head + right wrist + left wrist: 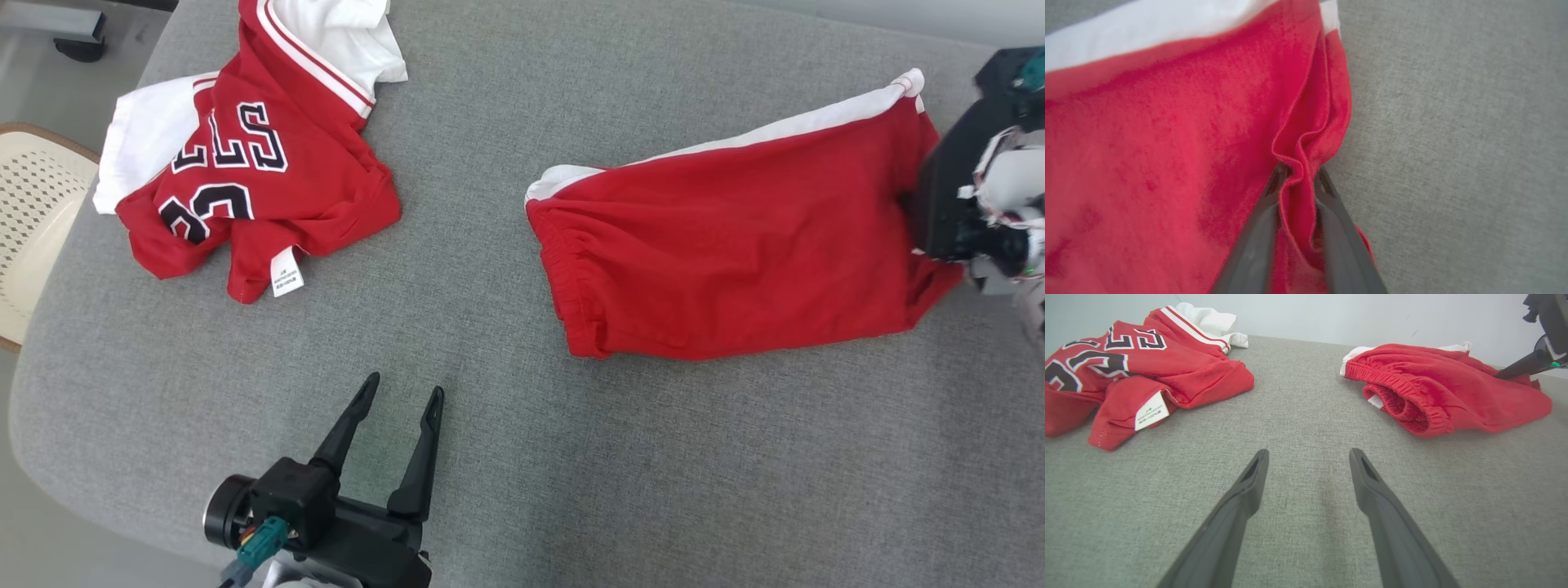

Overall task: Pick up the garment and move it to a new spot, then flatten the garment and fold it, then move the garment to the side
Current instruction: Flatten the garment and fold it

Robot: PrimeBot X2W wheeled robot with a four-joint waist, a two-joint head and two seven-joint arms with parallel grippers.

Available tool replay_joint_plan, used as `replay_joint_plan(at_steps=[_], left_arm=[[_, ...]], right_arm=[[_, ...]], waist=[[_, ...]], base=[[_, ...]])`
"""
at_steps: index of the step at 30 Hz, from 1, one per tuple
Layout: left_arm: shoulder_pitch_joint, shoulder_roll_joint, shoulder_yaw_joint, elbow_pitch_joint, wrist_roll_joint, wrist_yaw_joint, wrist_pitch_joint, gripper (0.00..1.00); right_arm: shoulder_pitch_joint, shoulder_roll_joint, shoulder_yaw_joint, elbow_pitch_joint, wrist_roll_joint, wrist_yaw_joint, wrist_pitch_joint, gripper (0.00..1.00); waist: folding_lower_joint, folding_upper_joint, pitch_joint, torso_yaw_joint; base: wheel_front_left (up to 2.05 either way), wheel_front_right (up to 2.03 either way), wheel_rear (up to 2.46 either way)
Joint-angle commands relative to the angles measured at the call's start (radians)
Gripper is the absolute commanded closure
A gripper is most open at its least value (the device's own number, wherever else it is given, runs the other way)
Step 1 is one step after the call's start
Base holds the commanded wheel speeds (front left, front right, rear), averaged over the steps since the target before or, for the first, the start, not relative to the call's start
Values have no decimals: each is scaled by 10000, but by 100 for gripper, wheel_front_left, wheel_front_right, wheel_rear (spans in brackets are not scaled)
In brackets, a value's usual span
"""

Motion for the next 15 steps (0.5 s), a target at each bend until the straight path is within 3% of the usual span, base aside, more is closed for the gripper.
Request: replay_joint_plan(at_steps=[1,15], left_arm=[[173,21,3,-38,-64,32,20,0],[593,206,-184,-25,-174,67,248,0]], right_arm=[[803,294,207,275,3,83,336,100],[1440,-337,-628,235,-261,34,-1046,100]], waist=[[1,2,-20,-15],[1,2,-1105,-519]], base=[[0,0,0],[0,0,0]])
